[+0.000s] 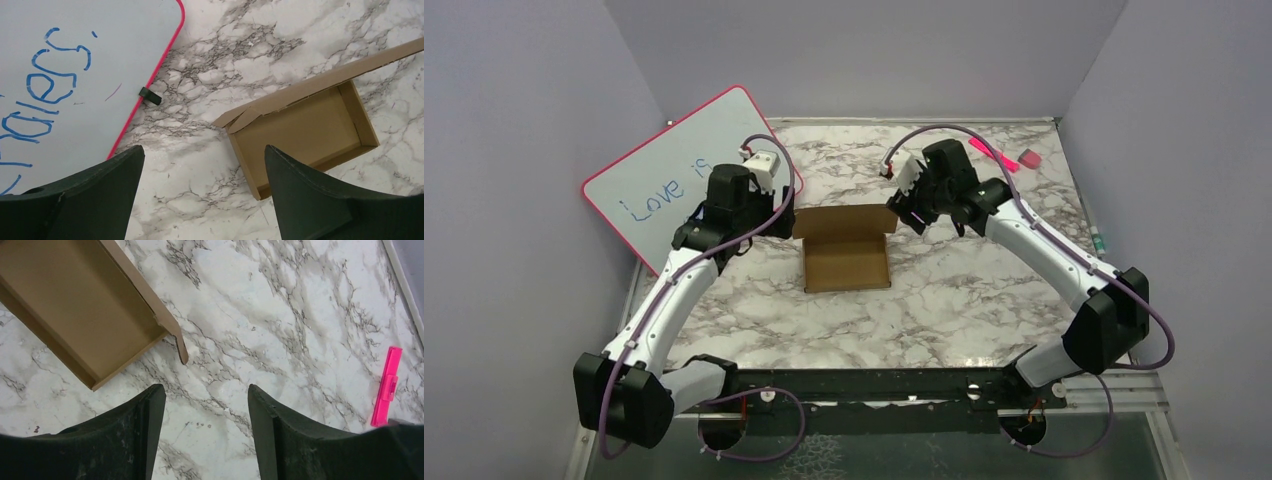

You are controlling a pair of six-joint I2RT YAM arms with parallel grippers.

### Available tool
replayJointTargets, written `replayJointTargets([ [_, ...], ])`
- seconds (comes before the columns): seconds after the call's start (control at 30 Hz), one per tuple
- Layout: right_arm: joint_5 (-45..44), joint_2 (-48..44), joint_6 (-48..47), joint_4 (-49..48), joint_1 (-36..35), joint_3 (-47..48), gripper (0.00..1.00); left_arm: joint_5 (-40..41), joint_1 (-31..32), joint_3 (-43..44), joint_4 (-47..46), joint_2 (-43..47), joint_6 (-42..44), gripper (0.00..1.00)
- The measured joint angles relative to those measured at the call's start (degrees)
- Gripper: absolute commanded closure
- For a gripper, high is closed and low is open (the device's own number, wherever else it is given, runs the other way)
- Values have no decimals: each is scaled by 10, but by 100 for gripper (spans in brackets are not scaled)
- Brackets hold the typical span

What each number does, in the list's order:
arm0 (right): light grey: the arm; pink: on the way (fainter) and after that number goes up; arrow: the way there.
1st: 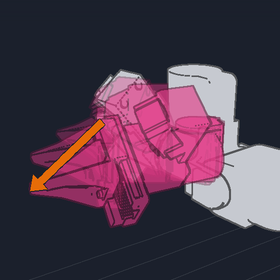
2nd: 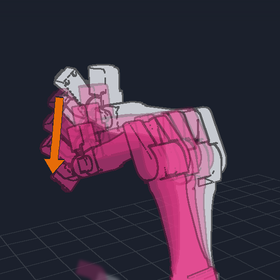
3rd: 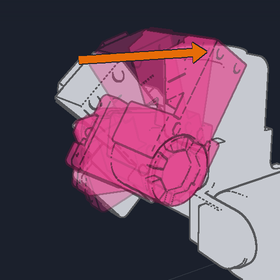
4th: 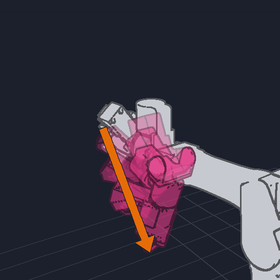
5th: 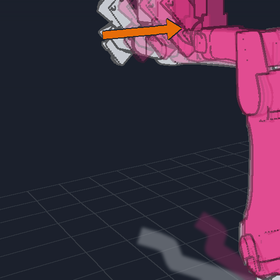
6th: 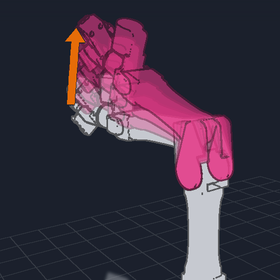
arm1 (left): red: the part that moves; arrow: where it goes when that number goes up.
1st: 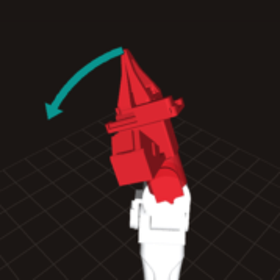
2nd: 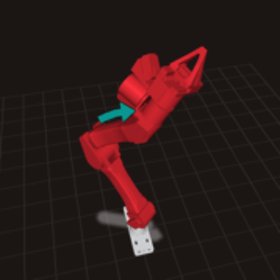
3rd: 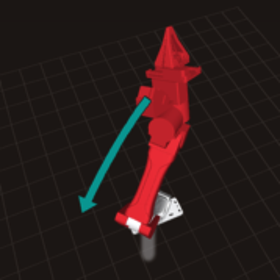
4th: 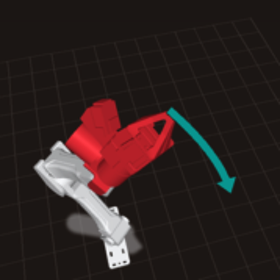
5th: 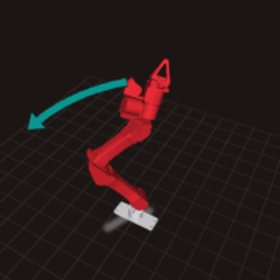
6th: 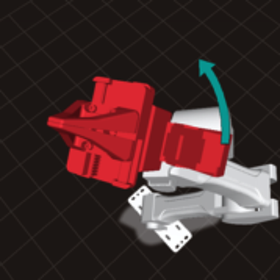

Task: Fold the paper box

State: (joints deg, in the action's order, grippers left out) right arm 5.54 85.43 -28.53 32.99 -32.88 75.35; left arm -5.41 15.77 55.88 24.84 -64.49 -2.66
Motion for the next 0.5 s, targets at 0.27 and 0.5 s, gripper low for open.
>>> replayJointTargets([
  [0.27, 52, 12, -18, -29, 8, 0, 43, -8, 23, 42, 42, -48, 46, 15],
  [0.5, 70, 50, -35, -37, 15, 0, 50, -17, 39, 94, 80, -97, 78, 24],
])
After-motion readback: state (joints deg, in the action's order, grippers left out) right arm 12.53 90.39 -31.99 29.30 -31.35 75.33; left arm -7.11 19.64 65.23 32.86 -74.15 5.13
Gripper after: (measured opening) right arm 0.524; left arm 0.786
